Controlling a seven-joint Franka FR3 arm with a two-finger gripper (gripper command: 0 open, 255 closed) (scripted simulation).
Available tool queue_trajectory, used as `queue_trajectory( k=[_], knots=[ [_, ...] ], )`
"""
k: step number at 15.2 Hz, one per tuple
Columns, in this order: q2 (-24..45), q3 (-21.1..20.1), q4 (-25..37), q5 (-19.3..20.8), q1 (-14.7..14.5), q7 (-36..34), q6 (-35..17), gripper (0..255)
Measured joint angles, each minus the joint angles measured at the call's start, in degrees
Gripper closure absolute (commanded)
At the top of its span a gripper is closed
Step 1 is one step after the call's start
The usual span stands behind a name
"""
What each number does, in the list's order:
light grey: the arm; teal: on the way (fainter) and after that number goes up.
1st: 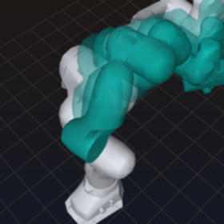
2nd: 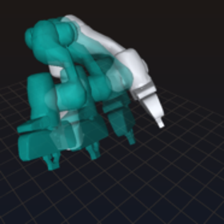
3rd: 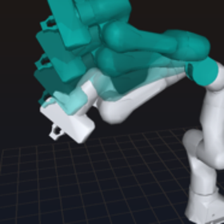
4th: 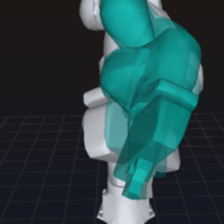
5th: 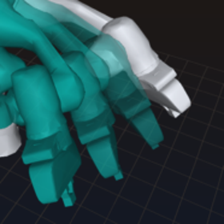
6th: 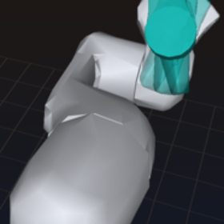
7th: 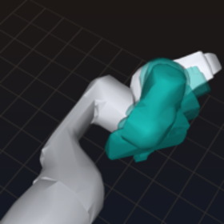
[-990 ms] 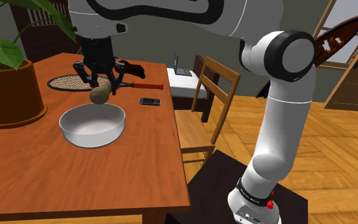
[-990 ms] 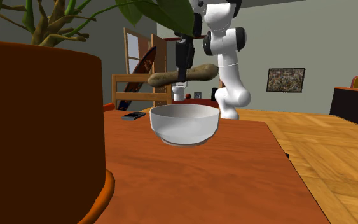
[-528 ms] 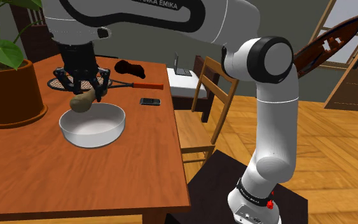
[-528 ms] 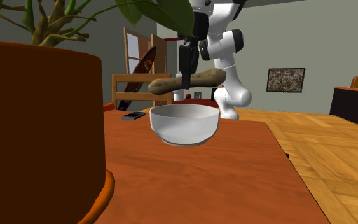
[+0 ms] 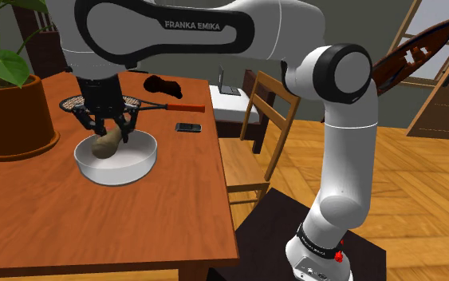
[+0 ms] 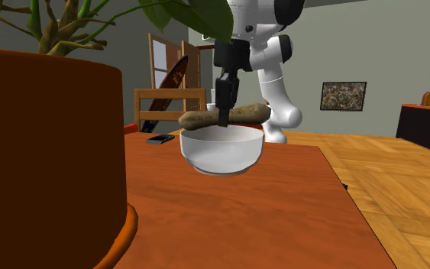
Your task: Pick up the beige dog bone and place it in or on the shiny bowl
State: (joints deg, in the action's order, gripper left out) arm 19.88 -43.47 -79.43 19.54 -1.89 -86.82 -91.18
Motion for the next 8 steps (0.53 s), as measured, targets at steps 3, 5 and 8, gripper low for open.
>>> queue_trajectory(
  k=[3,5,8],
  knots=[
    [-0.28,0.00,-1.98,-0.15,0.42,-0.21,-1.70,255],
    [-0.27,0.01,-2.16,-0.14,0.45,-0.23,-1.89,255],
    [-0.29,0.01,-2.23,-0.15,0.48,-0.23,-1.96,255]
  ],
)
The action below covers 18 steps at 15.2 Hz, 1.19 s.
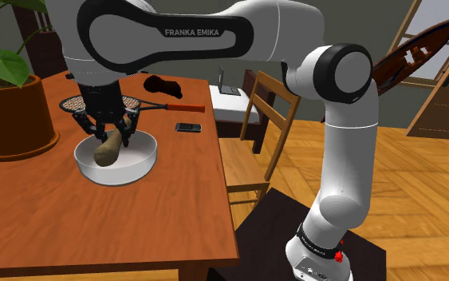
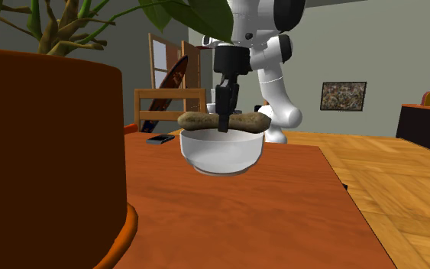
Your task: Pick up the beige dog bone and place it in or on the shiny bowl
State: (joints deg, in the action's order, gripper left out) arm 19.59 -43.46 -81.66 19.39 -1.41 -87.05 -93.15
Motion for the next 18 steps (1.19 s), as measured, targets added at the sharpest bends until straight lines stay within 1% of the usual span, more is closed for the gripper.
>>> queue_trajectory(
  k=[1,7,9,11,14,18],
  knots=[
    [0.00,0.00,0.00,0.00,0.00,0.00,0.00,0],
    [0.01,0.01,0.02,0.02,0.00,0.00,0.00,0],
    [0.28,-0.07,2.55,0.16,-0.67,0.08,2.26,0],
    [2.26,0.07,8.57,1.40,-2.79,0.00,6.55,0],
    [2.20,-0.01,10.13,1.40,-3.17,0.08,8.18,0],
    [2.30,0.00,10.48,1.46,-3.29,0.08,8.46,0]
  ],
)
